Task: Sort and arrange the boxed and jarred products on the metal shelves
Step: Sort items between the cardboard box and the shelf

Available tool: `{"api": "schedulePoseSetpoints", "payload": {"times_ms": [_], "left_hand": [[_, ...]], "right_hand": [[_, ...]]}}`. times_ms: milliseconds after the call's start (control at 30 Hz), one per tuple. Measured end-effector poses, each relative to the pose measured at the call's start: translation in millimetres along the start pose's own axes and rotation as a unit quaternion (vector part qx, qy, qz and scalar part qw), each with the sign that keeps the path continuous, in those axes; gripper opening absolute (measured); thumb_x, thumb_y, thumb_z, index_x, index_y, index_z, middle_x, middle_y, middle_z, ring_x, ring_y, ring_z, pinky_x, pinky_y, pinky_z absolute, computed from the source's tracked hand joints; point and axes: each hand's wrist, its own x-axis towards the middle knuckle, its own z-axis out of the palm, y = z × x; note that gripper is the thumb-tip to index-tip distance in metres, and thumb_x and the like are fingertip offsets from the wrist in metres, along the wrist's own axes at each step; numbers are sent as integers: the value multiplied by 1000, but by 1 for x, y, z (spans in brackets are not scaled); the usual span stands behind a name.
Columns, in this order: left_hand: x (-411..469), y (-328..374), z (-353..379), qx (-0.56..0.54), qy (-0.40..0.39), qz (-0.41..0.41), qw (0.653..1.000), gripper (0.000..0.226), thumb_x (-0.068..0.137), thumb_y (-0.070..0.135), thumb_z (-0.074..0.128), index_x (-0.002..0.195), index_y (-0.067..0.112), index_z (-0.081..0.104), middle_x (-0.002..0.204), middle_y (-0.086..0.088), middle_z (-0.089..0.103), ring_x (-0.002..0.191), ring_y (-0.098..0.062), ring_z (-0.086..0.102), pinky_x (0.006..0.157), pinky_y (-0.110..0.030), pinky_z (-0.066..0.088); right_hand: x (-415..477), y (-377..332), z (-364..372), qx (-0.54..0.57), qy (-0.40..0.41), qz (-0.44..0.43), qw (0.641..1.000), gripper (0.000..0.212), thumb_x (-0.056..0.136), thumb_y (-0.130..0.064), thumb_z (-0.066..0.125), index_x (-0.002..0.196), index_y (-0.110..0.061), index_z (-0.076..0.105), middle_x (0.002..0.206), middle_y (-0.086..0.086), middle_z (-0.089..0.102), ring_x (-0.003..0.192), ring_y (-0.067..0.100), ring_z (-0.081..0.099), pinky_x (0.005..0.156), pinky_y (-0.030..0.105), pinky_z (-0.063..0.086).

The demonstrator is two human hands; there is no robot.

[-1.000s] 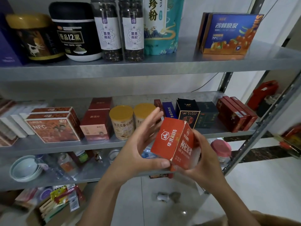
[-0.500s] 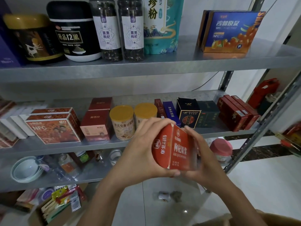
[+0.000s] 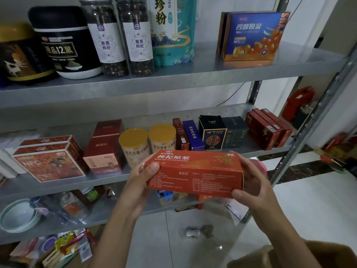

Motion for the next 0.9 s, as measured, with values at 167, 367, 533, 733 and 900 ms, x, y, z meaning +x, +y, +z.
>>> {"api": "schedulePoseSetpoints", "payload": {"times_ms": [167,367,533,733,900], "left_hand": [[-3,-8,9,304,71,60,948,87,66,64,68,144,40,36,150,11,39,128,2,45,101,-32,46],[-11,-18,43,487,-122,197,842,107,69,53,74,149,49,4,157,33,-2,146,6,-2,120,-48,18],[2,-16,46,376,-222,122,891,110,64,22,90,142,56,20,147,26,27,138,-2,32,108,-42,43],[7,-28,46,309,-173,152,923,101,55,29,90,124,70,29,126,43,41,123,10,44,89,-11,48],[10,-36,52,264,-175,147,937,98,58,26,90,119,75,31,117,47,44,118,16,45,77,-2,45]], "right_hand": [[-3,-13,6,-140,94,-31,985,88,52,-54,87,128,-36,46,116,-17,64,111,0,60,82,11,52],[-5,-24,21,-325,35,-72,942,90,55,-53,89,126,-44,36,117,-55,33,117,-22,37,80,-3,39],[-8,-28,23,-344,-59,-53,936,97,56,-59,76,138,-41,28,132,-42,29,129,-11,33,95,11,44],[-7,-28,23,-247,-55,-51,966,109,60,-42,87,145,-38,18,146,-23,29,135,-3,32,95,6,40],[-7,-25,31,-261,18,-26,965,91,49,-55,84,126,-41,36,128,-30,43,120,-16,43,93,3,41]]}}
